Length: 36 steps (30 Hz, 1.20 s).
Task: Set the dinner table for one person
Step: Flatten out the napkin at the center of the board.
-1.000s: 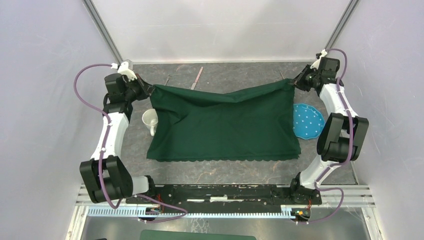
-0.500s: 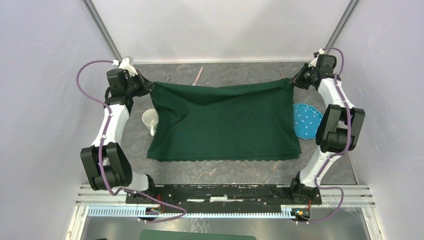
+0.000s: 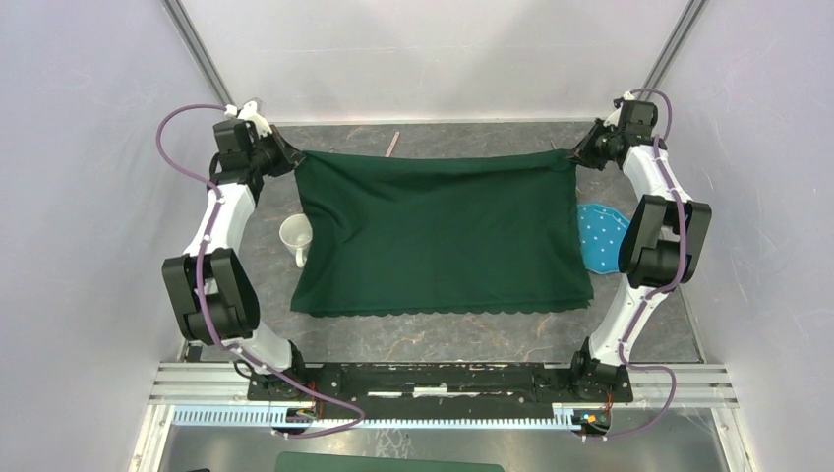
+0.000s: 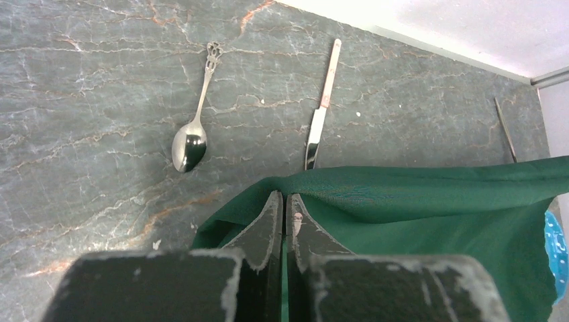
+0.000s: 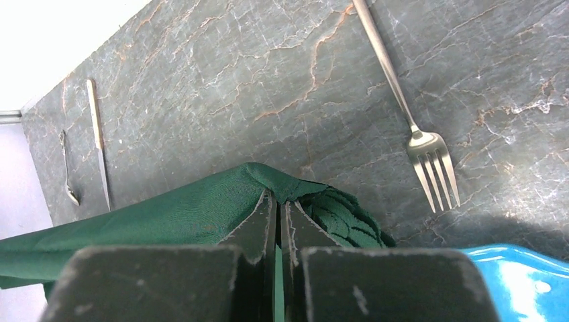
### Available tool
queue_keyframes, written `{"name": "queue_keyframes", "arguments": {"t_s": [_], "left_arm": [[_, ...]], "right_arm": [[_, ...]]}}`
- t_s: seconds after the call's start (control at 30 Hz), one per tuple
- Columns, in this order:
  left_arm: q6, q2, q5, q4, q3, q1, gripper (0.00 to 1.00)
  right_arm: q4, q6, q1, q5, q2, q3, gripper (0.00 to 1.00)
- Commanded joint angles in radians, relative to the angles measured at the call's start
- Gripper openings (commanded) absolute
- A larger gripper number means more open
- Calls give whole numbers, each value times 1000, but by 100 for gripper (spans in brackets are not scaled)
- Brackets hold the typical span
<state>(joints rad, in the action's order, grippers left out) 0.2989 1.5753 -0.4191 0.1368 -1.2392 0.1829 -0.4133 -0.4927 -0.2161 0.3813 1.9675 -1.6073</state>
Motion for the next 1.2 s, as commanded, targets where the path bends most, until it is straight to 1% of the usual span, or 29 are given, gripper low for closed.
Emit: {"name": "queue_keyframes", "arguments": {"t_s": [0.0, 0.23, 0.53, 0.8, 0.93, 1.17], "left_arm": [[-26, 55, 32, -3, -106, 6, 2], [-33, 121, 28, 16, -168, 7, 2], [-30, 191, 4, 16, -222, 4, 2], [-29, 222, 30, 14, -234, 4, 2], [-21, 235, 43, -3, -234, 4, 9], [-18, 282, 41, -9, -278, 1, 9]], "right_arm": [[28, -14, -8, -37, 19, -88, 0], [36, -39, -7, -26, 48, -146, 0], [82, -40, 25, -31, 67, -101, 0], [111, -17, 46, -65, 93, -91, 0], [132, -12, 50, -72, 109, -93, 0], [164, -13, 54, -107, 123, -99, 0]]}}
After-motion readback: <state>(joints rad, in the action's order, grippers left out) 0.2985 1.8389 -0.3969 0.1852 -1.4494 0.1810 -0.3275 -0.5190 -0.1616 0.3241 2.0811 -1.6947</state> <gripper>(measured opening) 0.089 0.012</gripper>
